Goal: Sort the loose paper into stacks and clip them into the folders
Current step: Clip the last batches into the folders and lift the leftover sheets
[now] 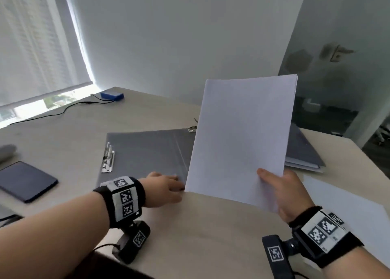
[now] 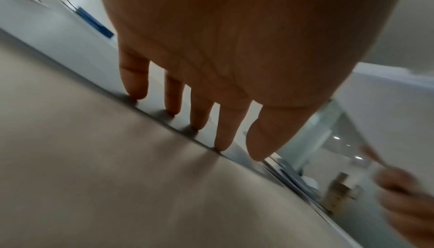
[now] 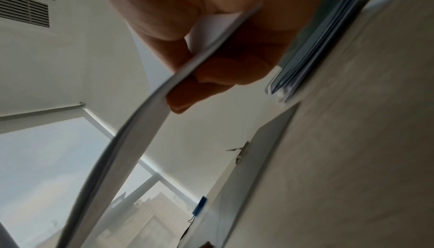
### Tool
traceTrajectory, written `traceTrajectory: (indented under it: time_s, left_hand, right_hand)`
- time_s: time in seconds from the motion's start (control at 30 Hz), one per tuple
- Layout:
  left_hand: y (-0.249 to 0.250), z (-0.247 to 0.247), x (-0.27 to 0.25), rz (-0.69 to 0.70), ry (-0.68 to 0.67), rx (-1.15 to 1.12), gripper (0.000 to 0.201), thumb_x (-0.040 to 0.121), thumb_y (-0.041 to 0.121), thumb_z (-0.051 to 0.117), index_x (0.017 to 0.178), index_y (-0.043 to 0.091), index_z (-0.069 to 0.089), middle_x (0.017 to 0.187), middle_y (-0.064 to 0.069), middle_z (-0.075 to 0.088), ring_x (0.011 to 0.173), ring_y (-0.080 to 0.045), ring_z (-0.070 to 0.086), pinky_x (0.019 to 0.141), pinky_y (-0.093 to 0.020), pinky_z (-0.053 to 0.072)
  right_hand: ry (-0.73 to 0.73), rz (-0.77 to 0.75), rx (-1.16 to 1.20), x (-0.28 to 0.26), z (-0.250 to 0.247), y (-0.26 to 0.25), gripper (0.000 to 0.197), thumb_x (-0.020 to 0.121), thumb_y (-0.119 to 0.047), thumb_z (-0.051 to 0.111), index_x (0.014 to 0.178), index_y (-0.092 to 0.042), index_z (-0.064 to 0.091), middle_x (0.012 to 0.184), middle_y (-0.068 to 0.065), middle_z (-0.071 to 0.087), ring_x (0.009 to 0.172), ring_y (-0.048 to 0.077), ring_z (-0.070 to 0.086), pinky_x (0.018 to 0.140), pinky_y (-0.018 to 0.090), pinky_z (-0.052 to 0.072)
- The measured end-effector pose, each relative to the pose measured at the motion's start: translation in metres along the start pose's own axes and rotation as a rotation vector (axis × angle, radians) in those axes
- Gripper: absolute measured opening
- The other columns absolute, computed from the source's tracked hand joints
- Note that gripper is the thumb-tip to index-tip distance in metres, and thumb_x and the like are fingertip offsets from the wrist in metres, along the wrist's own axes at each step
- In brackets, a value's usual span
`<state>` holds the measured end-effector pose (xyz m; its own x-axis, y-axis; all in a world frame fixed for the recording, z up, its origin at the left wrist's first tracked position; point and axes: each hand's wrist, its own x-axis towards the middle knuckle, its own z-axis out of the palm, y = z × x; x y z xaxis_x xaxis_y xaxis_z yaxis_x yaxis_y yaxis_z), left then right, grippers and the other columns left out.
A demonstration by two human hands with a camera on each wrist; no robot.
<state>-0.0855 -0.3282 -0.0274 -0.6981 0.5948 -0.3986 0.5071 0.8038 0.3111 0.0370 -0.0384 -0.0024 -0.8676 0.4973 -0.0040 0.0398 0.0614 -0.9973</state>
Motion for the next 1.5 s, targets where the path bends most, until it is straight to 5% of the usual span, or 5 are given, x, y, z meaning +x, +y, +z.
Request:
traceTrajectory:
  time_s: [0.2, 0.33, 0.47, 0.77, 1.5]
  left_hand:
    - [0.023, 0.037, -0.067, 0.105, -0.009, -0.035, 0.059, 0.089, 0.053, 0.047, 0.144, 0.052, 0.028, 0.159, 0.022, 0.018, 0.148, -0.013, 0.014, 0.119, -0.049, 0.016]
    - [-0.008, 0.022, -0.093, 0.088, 0.025, -0.525, 0.033, 0.089, 0.033, 0.055, 0.121, 0.035, 0.065, 0.121, 0.012, 0.067, 0.113, -0.008, 0.06, 0.098, -0.029, 0.048]
    - [-0.056, -0.002, -0.109, -0.047, 0.321, -0.973, 0.021, 0.093, 0.01, 0.051, 0.094, 0.016, 0.071, 0.094, -0.002, 0.075, 0.082, -0.015, 0.067, 0.061, -0.028, 0.048]
    - [-0.134, -0.006, -0.094, -0.394, 0.692, -1.453, 0.024, 0.093, 0.01, 0.051, 0.113, 0.015, 0.061, 0.092, -0.004, 0.058, 0.079, -0.019, 0.055, 0.057, -0.025, 0.037]
    - [-0.154, -0.003, -0.084, -0.375, 0.586, -1.299, 0.008, 0.09, 0.018, 0.058, 0.093, 0.022, 0.063, 0.118, -0.011, 0.067, 0.114, -0.023, 0.062, 0.062, -0.026, 0.043]
  right_hand:
    - [-0.121, 0.068, 0.031, 0.014, 0.077, 0.01, 0.023, 0.092, -0.008, 0.064, 0.114, -0.007, 0.068, 0.109, 0.008, 0.075, 0.104, 0.03, 0.07, 0.098, 0.048, 0.051]
    - [-0.175, 0.148, 0.01, 0.016, 0.11, 0.024, 0.024, 0.092, -0.006, 0.064, 0.115, -0.003, 0.067, 0.109, 0.011, 0.074, 0.102, 0.031, 0.069, 0.095, 0.047, 0.052]
    - [-0.275, 0.224, -0.036, 0.012, 0.133, 0.028, 0.019, 0.093, 0.001, 0.059, 0.11, -0.004, 0.065, 0.103, 0.012, 0.072, 0.093, 0.029, 0.068, 0.078, 0.039, 0.054]
    - [-0.425, 0.327, -0.179, 0.007, 0.182, 0.024, 0.017, 0.092, 0.003, 0.059, 0.107, -0.001, 0.067, 0.104, 0.017, 0.074, 0.095, 0.035, 0.07, 0.08, 0.041, 0.055]
    - [-0.459, 0.435, -0.459, 0.024, 0.176, 0.013, 0.021, 0.091, -0.022, 0.062, 0.11, -0.013, 0.066, 0.086, 0.011, 0.075, 0.06, 0.024, 0.068, 0.061, 0.029, 0.053]
